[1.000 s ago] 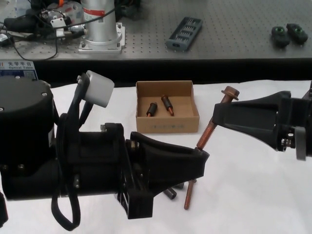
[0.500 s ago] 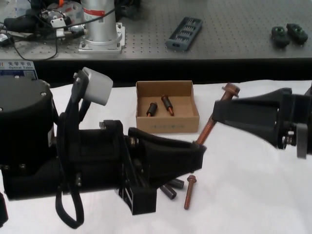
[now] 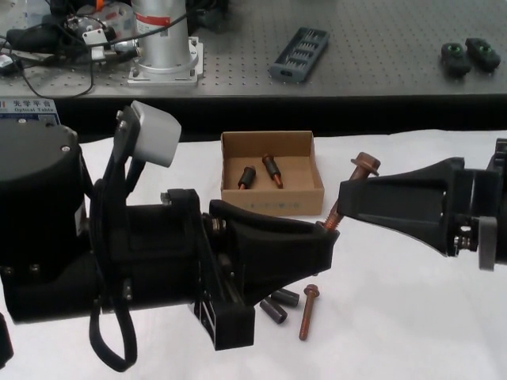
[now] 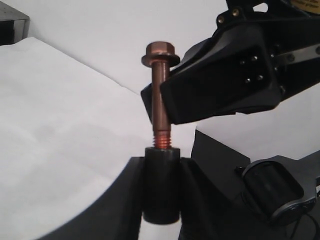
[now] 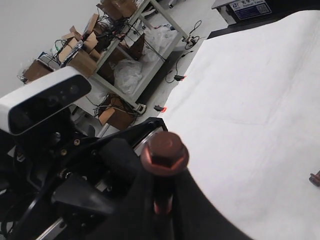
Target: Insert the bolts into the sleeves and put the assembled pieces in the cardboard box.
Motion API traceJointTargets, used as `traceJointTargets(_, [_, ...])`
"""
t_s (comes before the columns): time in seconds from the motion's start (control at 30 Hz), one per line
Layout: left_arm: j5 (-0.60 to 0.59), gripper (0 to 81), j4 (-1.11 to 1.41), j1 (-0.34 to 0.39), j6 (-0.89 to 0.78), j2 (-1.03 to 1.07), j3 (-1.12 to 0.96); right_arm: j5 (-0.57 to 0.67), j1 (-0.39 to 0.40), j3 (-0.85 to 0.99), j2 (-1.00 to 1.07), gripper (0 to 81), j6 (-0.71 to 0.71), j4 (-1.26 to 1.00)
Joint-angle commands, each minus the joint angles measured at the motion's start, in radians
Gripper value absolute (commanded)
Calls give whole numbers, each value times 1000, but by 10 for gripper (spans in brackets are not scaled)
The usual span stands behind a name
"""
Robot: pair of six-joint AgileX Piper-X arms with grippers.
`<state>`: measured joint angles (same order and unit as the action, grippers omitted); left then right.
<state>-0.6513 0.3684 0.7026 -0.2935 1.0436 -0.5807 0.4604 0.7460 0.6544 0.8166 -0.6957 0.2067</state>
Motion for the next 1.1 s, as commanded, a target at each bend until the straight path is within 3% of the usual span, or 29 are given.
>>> traceJointTargets(0.0, [19, 6, 29, 0, 9, -12, -11, 60, 3, 1, -1, 19, 23, 25])
traceJointTargets(0.27, [19, 6, 40, 0, 9, -12, -11, 60, 60, 1, -1, 19, 46, 96])
traceJointTargets(0.47, [19, 6, 93, 0, 1, -12, -11, -12, 124, 1, -1, 19, 46, 102])
traceJointTargets(0.63, [10, 6, 98, 0, -27, -12, -11, -65, 132, 1, -1, 13, 46, 106])
traceJointTargets(0.7, [10, 6, 107, 0, -37, -12, -11, -85, 132, 1, -1, 98, 46, 106])
traceJointTargets(0.83, [10, 6, 137, 0, -37, -12, -11, -163, 132, 1, -1, 401, 28, 123])
traceJointTargets(1.07, [10, 6, 165, 0, -46, -12, -11, -175, 132, 1, -1, 388, 15, 167])
